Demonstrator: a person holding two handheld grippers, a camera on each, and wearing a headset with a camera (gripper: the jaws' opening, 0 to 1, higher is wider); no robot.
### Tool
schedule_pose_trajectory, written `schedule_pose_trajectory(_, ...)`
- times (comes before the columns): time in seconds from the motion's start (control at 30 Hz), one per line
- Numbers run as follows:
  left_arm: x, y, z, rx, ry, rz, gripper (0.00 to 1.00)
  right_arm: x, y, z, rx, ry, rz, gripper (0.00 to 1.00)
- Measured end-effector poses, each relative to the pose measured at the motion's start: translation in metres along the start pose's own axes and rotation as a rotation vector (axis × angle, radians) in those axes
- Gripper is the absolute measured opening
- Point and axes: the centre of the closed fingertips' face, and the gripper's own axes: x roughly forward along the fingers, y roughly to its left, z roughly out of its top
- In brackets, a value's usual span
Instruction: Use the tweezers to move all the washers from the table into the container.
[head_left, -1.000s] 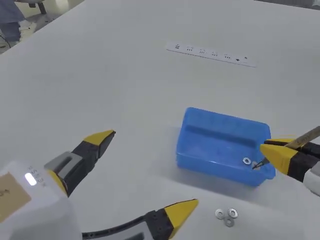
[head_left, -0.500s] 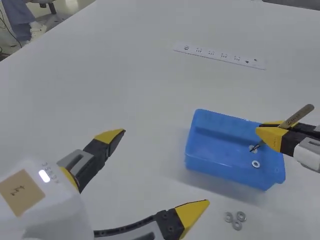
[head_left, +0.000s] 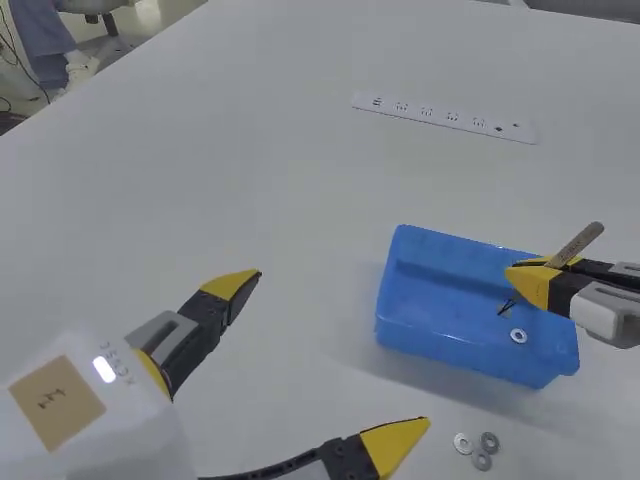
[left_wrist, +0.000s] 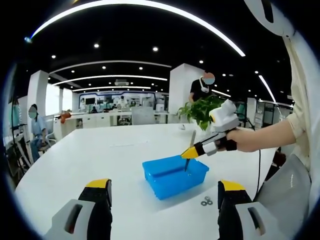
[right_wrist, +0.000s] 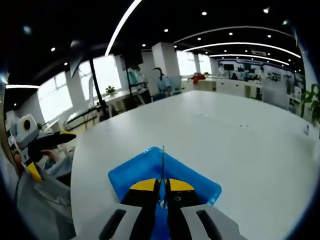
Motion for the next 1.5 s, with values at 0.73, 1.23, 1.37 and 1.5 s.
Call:
schedule_pose_trajectory(0.73, 0.000, 0.002, -0.003, 0.007, 0.012, 0.003, 0.89, 0.013, -0.004, -0.019, 0.014, 0.039, -0.009, 0.04)
schedule_pose_trajectory(1.23, 0.001, -0.003, -0.003, 0.002, 0.010, -0.020, 0.88, -0.009, 0.010, -0.003, 0.008, -0.033, 0.001, 0.04)
schedule_pose_trajectory(1.37, 0.001, -0.003, -0.004, 0.006, 0.015, -0.021, 0.88, -0.016, 0.018, 0.006, 0.003, -0.069, 0.011, 0.04)
schedule_pose_trajectory(1.5, 0.001, -0.003, -0.005, 0.007, 0.020, -0.021, 0.87, -0.023, 0.025, 0.012, 0.014, -0.098, 0.019, 0.04)
